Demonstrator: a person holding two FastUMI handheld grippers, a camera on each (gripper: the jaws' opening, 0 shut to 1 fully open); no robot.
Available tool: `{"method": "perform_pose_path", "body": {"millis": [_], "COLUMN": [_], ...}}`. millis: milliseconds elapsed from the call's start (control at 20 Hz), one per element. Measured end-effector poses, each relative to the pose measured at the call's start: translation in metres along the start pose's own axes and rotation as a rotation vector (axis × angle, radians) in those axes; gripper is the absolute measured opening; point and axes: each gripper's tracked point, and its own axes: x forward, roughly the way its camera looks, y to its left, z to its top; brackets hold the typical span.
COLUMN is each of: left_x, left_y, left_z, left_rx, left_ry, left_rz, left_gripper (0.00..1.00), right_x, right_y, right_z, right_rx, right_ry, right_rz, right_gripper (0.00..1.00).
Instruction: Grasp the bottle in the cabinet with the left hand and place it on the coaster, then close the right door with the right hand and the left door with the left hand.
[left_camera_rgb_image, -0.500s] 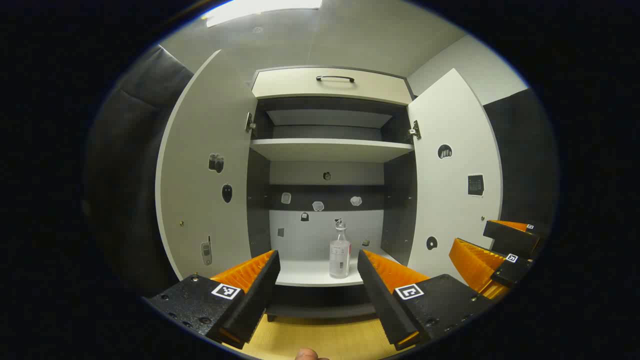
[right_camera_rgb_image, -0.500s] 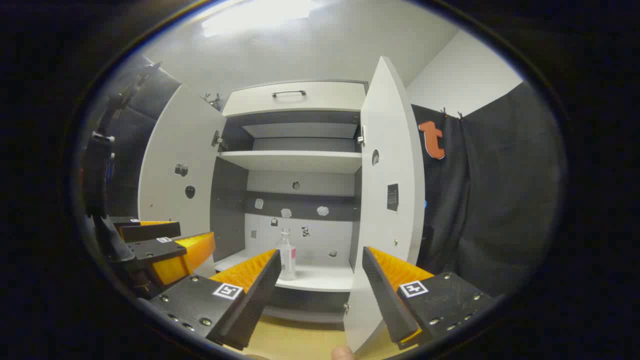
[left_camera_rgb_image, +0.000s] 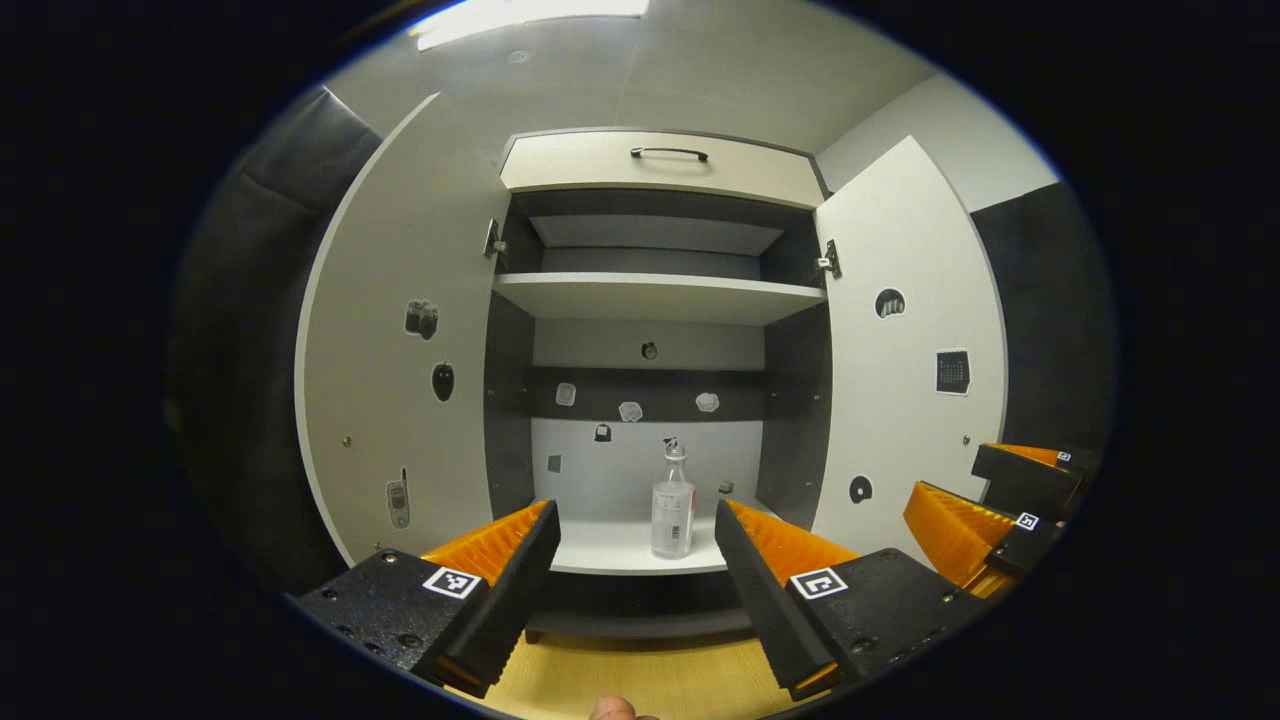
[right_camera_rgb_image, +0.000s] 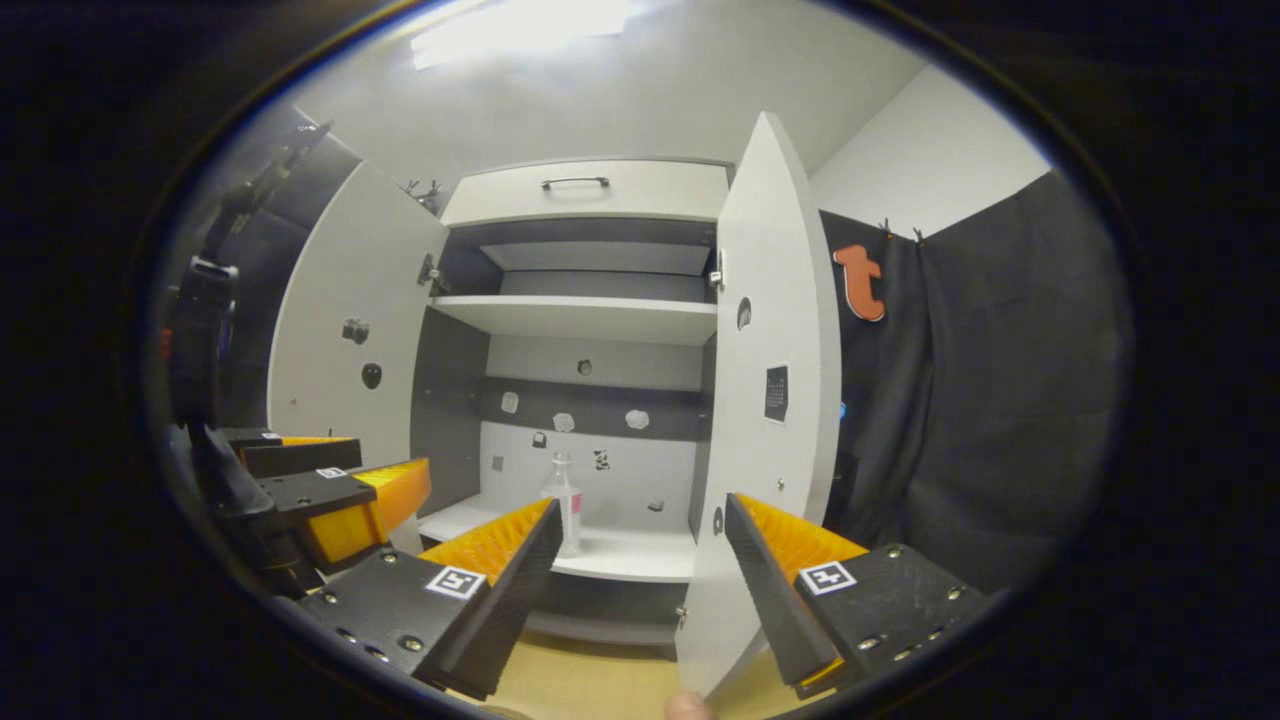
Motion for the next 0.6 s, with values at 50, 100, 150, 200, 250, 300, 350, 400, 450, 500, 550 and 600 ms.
{"method": "perform_pose_path", "body": {"millis": [50,100,150,200,250,300,350,400,450,500,550,600], "left_x": [0.001,0.001,0.002,0.003,0.004,0.007,0.013,0.02,0.025,0.035,0.046,0.056], "left_y": [-0.001,-0.001,-0.002,-0.003,-0.004,-0.004,-0.005,-0.005,-0.007,-0.007,-0.007,-0.008], "left_z": [-0.001,-0.002,-0.003,-0.003,-0.004,-0.005,-0.006,-0.006,-0.007,-0.007,-0.01,-0.011], "left_rx": [0.001,0.003,0.004,0.005,0.008,0.015,0.025,0.037,0.046,0.053,0.06,0.064], "left_ry": [0.002,0.004,0.006,0.006,0.007,0.006,0.003,-0.001,-0.007,-0.009,-0.008,-0.011], "left_rz": [-0.002,-0.003,-0.004,-0.006,-0.008,-0.009,-0.01,-0.009,-0.01,-0.012,-0.013,-0.015], "left_gripper": [0.96,0.96,0.96,0.96,0.96,0.96,0.96,0.96,0.96,0.96,0.96,0.96], "right_x": [-0.001,-0.002,-0.002,-0.002,-0.003,-0.004,-0.006,-0.008,-0.011,-0.014,-0.018,-0.022], "right_y": [-0.002,-0.003,-0.004,-0.005,-0.006,-0.006,-0.007,-0.009,-0.012,-0.017,-0.022,-0.028], "right_z": [0.0,0.0,0.001,0.002,0.003,0.005,0.007,0.01,0.012,0.014,0.015,0.016], "right_rx": [-0.001,-0.003,-0.004,-0.005,-0.003,0.002,0.006,0.01,0.011,0.01,0.01,0.012], "right_ry": [-0.001,-0.002,-0.005,-0.008,-0.012,-0.016,-0.022,-0.027,-0.032,-0.038,-0.042,-0.044], "right_rz": [-0.004,-0.007,-0.01,-0.013,-0.015,-0.016,-0.017,-0.019,-0.025,-0.037,-0.053,-0.07], "right_gripper": [0.98,0.98,0.98,0.98,0.98,0.98,0.98,0.98,0.98,0.98,0.98,0.98]}}
